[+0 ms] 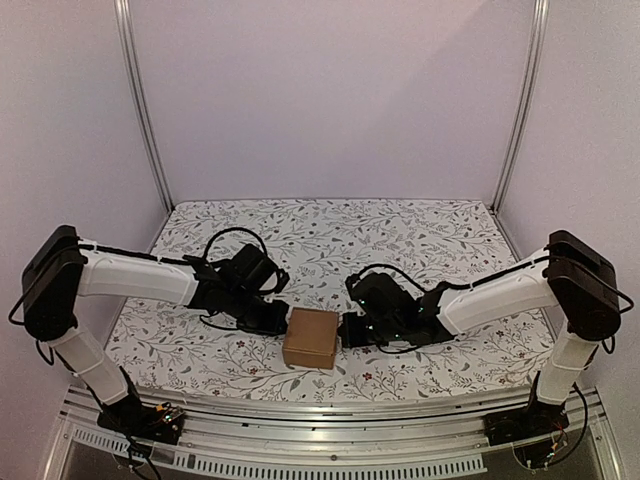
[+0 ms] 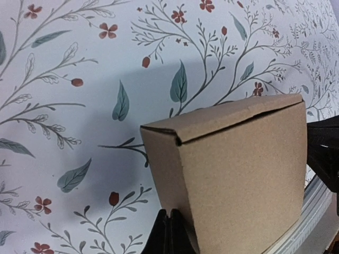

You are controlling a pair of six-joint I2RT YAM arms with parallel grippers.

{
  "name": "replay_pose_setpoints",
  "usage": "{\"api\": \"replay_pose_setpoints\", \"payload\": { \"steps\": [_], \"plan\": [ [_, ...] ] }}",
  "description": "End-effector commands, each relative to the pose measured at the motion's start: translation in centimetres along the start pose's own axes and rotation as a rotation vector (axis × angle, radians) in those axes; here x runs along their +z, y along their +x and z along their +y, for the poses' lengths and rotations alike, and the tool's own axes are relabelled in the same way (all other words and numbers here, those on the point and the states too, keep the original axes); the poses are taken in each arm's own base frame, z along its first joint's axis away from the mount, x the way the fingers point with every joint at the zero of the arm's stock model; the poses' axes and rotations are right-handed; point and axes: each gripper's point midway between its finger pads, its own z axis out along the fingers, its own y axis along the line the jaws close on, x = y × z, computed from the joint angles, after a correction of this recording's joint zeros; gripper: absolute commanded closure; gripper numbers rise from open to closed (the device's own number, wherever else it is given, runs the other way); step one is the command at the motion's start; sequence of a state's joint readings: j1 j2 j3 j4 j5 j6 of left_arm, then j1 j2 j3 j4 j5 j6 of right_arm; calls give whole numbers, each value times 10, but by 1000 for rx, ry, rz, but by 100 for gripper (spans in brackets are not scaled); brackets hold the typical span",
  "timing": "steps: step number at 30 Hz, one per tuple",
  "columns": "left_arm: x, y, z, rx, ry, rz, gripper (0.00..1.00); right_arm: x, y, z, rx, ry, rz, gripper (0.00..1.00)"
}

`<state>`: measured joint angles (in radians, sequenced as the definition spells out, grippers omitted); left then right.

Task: Fold the paper box

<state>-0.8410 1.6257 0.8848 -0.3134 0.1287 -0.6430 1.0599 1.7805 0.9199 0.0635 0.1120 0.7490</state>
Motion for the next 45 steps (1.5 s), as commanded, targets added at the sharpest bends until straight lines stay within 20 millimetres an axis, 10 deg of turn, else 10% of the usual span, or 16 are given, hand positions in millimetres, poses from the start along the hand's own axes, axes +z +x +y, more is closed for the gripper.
{"api": "replay_pose_setpoints", "payload": {
  "steps": [1, 17, 27, 34, 45],
  "plan": [
    [2, -16, -13, 9, 53, -22, 100, 7, -3, 3, 27, 7, 14, 100],
    [27, -51, -40, 34, 105, -26, 100, 4, -46, -37, 86, 66, -32, 100],
    [24, -71, -24, 46, -1, -56, 98, 0, -42, -66, 65, 155, -4, 97],
    [2, -77, -12, 60, -70, -90, 76, -27, -50, -96, 46, 252, -33, 69],
    [-76, -99, 2, 109, -208, -242, 32, -129, -93, -119, -90, 434, -189, 3]
  ]
}}
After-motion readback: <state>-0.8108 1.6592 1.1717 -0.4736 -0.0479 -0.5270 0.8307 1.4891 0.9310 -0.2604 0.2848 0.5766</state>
